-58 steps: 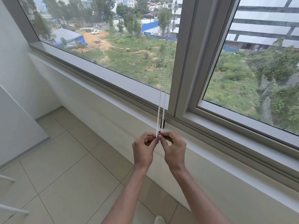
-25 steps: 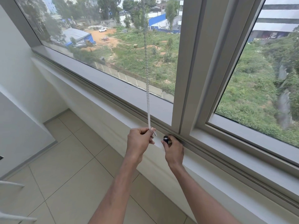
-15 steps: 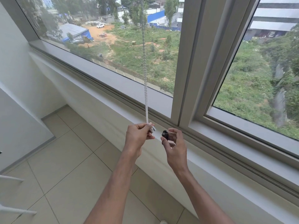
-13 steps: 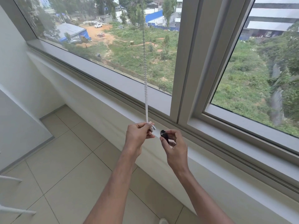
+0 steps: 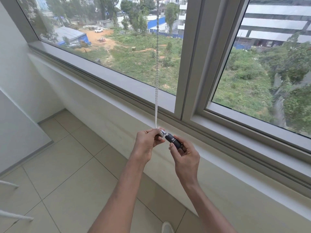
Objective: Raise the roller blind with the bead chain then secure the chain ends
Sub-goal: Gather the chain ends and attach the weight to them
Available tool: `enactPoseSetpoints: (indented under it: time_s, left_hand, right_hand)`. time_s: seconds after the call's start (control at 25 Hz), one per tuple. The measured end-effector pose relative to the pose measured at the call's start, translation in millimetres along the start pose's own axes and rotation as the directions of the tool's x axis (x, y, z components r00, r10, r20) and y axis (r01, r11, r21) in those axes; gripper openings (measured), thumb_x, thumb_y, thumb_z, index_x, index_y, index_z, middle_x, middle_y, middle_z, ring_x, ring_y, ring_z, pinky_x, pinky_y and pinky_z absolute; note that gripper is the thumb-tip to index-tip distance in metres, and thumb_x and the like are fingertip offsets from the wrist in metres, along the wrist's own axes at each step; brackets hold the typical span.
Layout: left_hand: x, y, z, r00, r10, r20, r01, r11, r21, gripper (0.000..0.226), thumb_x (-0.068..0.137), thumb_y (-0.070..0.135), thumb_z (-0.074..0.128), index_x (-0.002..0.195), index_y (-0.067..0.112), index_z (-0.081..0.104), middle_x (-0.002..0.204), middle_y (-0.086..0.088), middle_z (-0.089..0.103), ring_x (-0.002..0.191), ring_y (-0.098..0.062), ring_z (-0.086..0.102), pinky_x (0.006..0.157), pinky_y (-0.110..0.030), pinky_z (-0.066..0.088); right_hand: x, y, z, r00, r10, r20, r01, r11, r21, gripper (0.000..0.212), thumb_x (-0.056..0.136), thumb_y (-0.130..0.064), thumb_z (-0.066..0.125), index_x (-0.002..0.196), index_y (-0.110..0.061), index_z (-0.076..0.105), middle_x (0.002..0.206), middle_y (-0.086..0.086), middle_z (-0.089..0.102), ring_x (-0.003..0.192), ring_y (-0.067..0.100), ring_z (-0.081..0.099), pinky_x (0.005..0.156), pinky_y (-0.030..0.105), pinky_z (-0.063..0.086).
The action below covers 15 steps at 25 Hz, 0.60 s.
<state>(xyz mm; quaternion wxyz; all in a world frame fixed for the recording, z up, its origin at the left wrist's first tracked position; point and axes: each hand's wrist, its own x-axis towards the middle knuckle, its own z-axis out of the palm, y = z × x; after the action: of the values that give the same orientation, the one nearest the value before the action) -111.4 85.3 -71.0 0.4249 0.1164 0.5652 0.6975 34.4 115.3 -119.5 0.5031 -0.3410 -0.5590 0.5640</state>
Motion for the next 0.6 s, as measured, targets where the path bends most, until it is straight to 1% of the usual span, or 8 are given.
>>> enactPoseSetpoints:
  time_s: [0.12,0.16,0.28,0.32,0.48,0.6]
  left_hand:
    - [-6,-1,0,1.000,-0.021,0.012,0.021,0.999,-0.031,0.015,0.102,-0.001,0.066,0.097,-0.010,0.076,0.083,-0.012,0.068,0.055,-0.013,0.049,0.061,-0.020,0.060]
    - [-8,-2,0,1.000,-0.025,0.017,0.026,0.999,-0.033,0.015,0.102,0.000,0.066,0.098,-0.010,0.076,0.080,-0.010,0.068,0.054,-0.012,0.050,0.061,-0.020,0.060]
    - [-11,-5,3,0.999,-0.030,0.025,0.031,0.999,-0.025,0.016,0.103,0.001,0.066,0.098,-0.010,0.077,0.070,-0.004,0.069,0.049,-0.007,0.052,0.060,-0.019,0.060]
    - [-12,-5,5,0.999,-0.031,0.025,0.031,0.999,-0.025,0.016,0.103,0.002,0.066,0.099,-0.010,0.076,0.069,-0.003,0.069,0.049,-0.006,0.052,0.060,-0.019,0.061]
    - [-15,-7,8,0.999,-0.033,0.023,0.034,0.999,-0.023,0.016,0.103,0.003,0.067,0.101,-0.010,0.077,0.070,-0.003,0.071,0.051,-0.008,0.052,0.062,-0.020,0.062]
    - [-17,-7,10,0.999,-0.028,0.020,0.028,0.999,-0.017,0.017,0.104,0.003,0.066,0.102,-0.011,0.077,0.070,-0.003,0.068,0.050,-0.008,0.052,0.063,-0.020,0.062]
  right_hand:
    - [-4,-3,-3,0.999,-0.043,-0.003,0.043,0.998,-0.052,0.025,0.093,-0.003,0.081,0.113,-0.018,0.079,0.098,0.002,0.083,0.088,0.019,0.080,0.087,0.035,0.064]
    - [-5,-4,-4,0.998,-0.060,-0.005,0.059,0.996,-0.065,0.025,0.092,-0.004,0.081,0.112,-0.019,0.080,0.098,0.000,0.083,0.087,0.016,0.079,0.086,0.032,0.064]
    - [-6,-4,-5,0.994,-0.110,-0.004,0.109,0.989,-0.103,0.028,0.090,-0.002,0.083,0.110,-0.022,0.081,0.100,-0.010,0.083,0.086,0.007,0.079,0.082,0.016,0.059]
    - [-6,-4,-6,0.993,-0.119,-0.003,0.117,0.987,-0.114,0.028,0.090,-0.001,0.083,0.109,-0.022,0.081,0.100,-0.013,0.082,0.087,0.006,0.078,0.082,0.014,0.058]
    - [-5,-3,-10,0.993,-0.121,-0.018,0.116,0.982,-0.151,0.028,0.090,-0.002,0.083,0.111,-0.020,0.081,0.102,-0.016,0.082,0.088,0.004,0.079,0.083,0.013,0.058]
    - [-4,-1,-12,0.994,-0.109,-0.023,0.105,0.985,-0.140,0.026,0.090,-0.003,0.084,0.111,-0.018,0.082,0.099,-0.012,0.083,0.088,0.008,0.080,0.083,0.016,0.060]
